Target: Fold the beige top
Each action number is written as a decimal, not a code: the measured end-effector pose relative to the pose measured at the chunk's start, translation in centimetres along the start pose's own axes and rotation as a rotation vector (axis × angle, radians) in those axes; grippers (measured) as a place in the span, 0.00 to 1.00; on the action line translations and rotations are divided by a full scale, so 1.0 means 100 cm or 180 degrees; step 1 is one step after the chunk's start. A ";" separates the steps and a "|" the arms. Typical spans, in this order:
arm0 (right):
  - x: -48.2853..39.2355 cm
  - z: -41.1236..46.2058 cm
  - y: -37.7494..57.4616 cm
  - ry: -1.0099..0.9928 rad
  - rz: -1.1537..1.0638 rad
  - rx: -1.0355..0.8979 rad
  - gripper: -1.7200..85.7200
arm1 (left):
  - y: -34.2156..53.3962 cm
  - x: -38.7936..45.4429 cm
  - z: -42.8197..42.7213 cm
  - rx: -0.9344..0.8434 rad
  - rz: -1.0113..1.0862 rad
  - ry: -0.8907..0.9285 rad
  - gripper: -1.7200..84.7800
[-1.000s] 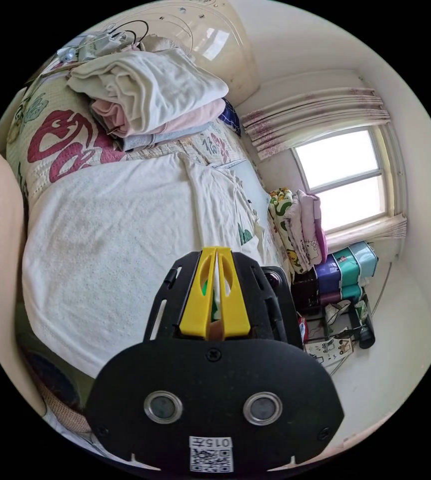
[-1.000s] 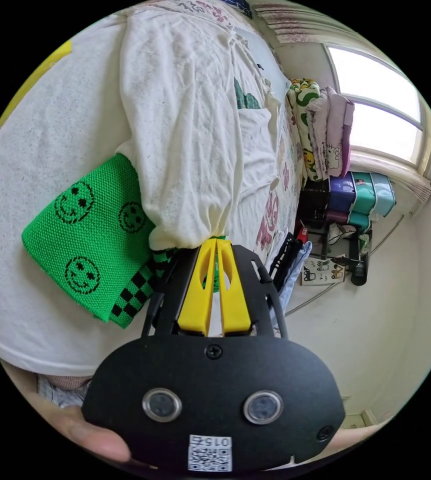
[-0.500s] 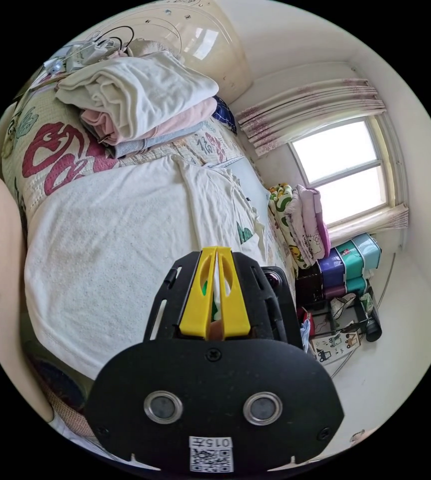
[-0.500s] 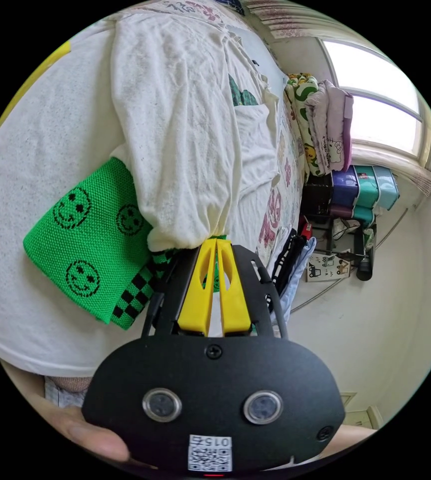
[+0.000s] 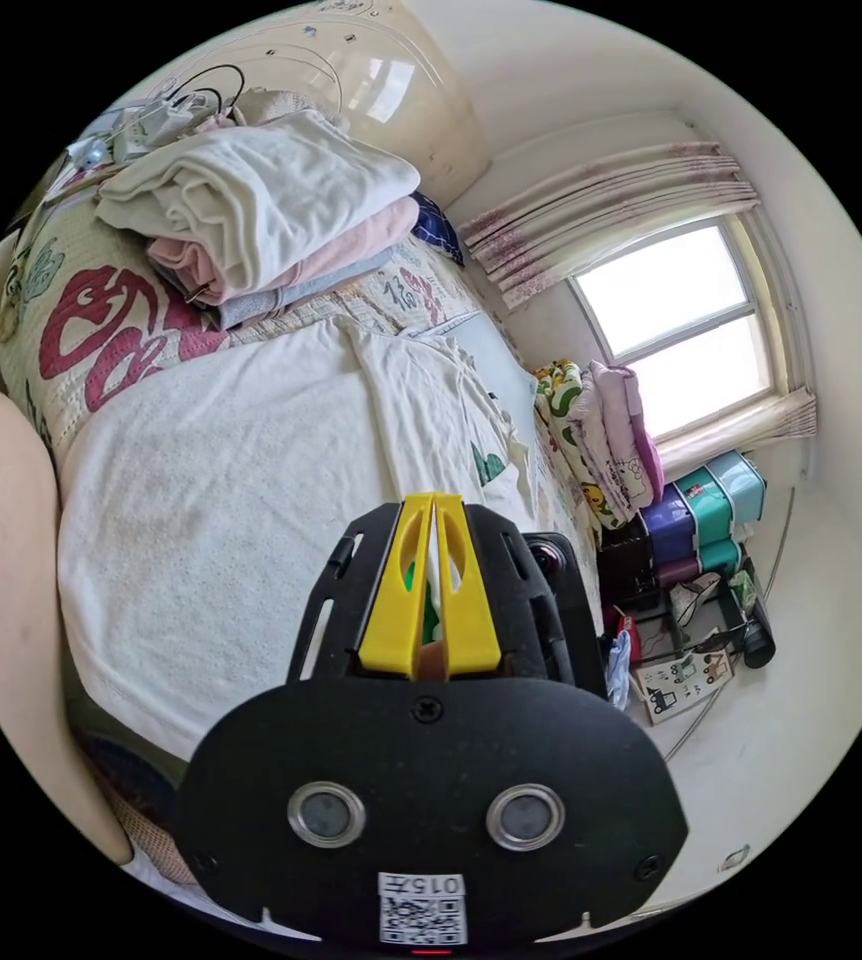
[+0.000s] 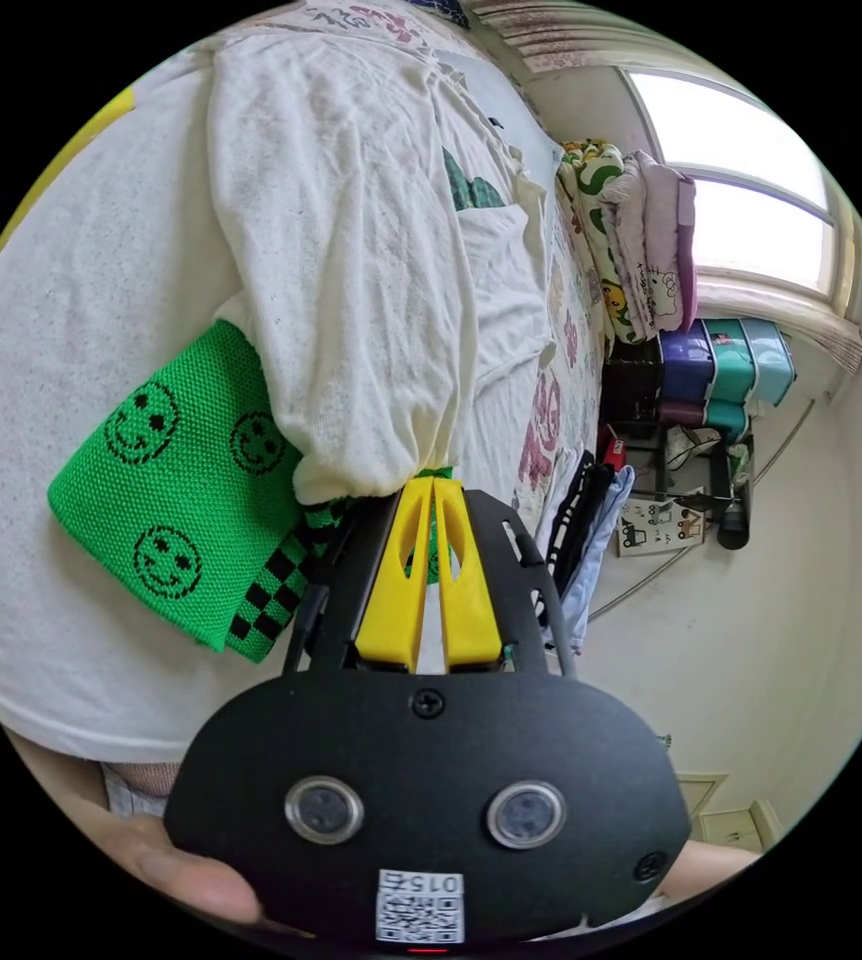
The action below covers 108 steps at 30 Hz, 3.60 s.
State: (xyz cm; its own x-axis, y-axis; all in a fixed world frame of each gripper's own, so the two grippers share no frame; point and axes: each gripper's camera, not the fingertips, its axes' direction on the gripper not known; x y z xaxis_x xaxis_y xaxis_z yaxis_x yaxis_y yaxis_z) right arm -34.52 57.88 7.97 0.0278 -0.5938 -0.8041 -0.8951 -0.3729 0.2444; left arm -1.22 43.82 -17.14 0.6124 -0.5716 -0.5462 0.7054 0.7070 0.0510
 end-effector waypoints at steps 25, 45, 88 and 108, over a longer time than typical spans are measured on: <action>0.056 0.048 0.009 -0.0160 0.0085 0.0114 0.01 | 0.029 0.022 0.003 0.0082 -0.0027 0.0080 0.01; 0.076 0.055 0.017 -0.0156 0.0151 0.0156 0.01 | 0.037 0.023 0.005 0.0123 -0.0048 0.0170 0.01; 0.039 0.002 0.029 -0.0322 0.0314 0.0174 0.01 | 0.021 0.024 0.006 0.0055 0.0154 0.0100 0.01; 0.005 -0.073 0.046 -0.0393 0.0407 0.0179 0.01 | 0.004 0.006 0.007 -0.0019 0.0182 0.0185 0.01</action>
State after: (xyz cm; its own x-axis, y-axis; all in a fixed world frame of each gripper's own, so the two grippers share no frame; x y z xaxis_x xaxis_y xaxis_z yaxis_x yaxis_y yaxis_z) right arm -35.36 50.63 12.67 -0.1396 -0.5405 -0.8297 -0.9114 -0.2575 0.3211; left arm -0.32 43.49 -16.87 0.6296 -0.5052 -0.5902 0.6677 0.7403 0.0785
